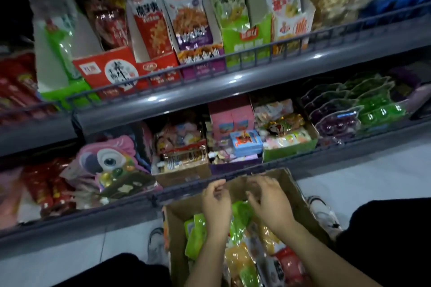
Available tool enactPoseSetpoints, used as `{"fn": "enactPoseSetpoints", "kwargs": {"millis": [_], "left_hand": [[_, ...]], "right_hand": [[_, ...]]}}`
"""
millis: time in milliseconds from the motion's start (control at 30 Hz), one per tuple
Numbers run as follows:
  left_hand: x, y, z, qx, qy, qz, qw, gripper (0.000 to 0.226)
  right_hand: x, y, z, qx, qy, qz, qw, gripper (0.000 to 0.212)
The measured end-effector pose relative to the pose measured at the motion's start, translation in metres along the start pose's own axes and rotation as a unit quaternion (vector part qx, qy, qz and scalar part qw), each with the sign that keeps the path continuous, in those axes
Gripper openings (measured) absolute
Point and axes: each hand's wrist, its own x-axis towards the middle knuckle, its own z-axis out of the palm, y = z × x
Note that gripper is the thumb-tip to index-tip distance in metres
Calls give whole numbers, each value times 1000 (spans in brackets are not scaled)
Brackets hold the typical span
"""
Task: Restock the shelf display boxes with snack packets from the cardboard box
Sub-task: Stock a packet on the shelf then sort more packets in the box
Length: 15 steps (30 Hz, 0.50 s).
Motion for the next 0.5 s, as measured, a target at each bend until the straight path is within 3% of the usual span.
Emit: {"fn": "enactPoseSetpoints", "kwargs": {"millis": [300, 500], "left_hand": [[16, -126, 9, 100, -11, -174, 980, 19], [26, -161, 15, 103, -123, -252, 954, 36]], "right_hand": [[-15, 62, 93, 17, -160, 159, 974, 39], [-7, 87, 124, 78, -251, 212, 941, 51]]}}
